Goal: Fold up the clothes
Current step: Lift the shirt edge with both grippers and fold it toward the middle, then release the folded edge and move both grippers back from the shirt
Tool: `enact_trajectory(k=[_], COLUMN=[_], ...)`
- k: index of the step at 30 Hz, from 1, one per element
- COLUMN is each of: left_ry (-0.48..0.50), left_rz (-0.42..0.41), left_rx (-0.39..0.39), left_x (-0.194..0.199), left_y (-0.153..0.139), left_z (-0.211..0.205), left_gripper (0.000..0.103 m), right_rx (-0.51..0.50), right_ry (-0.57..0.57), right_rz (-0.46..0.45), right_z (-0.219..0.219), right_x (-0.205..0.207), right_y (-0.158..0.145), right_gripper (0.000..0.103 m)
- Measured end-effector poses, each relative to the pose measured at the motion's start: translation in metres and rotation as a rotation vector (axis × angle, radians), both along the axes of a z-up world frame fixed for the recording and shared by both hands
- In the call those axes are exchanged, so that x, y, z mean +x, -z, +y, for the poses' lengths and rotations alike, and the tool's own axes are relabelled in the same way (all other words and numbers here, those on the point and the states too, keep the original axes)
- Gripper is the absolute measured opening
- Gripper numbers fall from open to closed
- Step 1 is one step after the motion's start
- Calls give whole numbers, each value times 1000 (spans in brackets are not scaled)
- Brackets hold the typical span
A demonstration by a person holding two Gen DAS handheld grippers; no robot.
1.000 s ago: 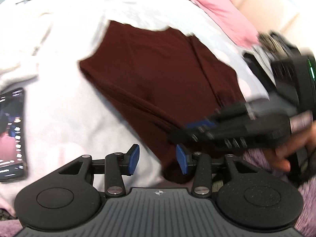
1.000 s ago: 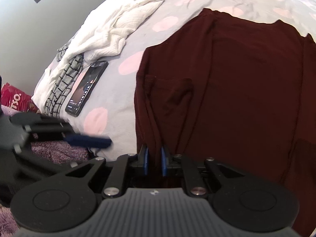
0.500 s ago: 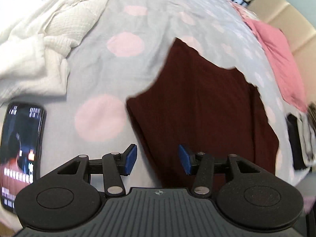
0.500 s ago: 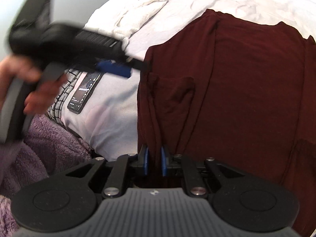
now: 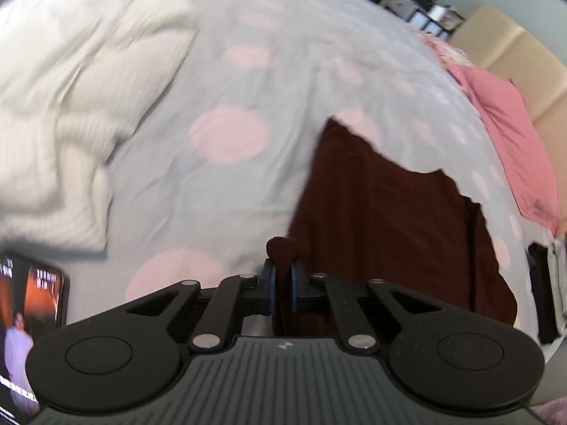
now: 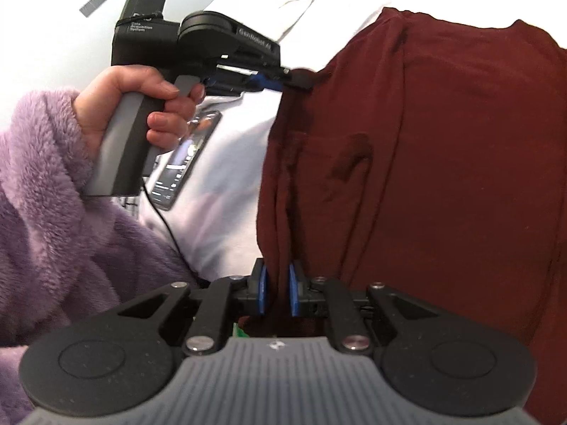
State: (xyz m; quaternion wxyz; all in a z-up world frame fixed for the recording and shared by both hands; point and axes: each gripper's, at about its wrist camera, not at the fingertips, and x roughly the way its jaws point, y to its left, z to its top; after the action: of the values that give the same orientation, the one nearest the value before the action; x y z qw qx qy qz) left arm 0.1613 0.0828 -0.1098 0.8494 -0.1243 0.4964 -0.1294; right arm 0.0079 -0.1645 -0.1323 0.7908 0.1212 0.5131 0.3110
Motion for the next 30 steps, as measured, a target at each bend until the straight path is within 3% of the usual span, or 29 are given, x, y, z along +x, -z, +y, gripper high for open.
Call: enact_trajectory(k=[9, 16, 23, 24, 28, 30], left_ry=[249, 380, 419, 421, 428, 446], left_rz=[-144, -130, -83, -85, -95, -104], left_rx=[132, 282, 307, 302, 282, 281], left_x=[-14, -17, -17, -20, -34, -46], left_y=[-37, -14, 6, 4, -4, -10], left_z=[-86, -143, -154, -153, -148, -142], left_gripper=[6, 6, 7, 8, 30, 33], right_rx=[88, 140, 181, 181, 183, 188], right_ry=[90, 202, 254, 255, 269, 279], right_rz=[43, 155, 290, 302, 336, 341], right_z=[-27, -50, -61, -62, -66, -69], right_x=[-17, -24, -19, -17, -14, -14], right_y=[-9, 10, 40, 43, 50, 50], right_gripper=[15, 15, 15, 15, 15, 15])
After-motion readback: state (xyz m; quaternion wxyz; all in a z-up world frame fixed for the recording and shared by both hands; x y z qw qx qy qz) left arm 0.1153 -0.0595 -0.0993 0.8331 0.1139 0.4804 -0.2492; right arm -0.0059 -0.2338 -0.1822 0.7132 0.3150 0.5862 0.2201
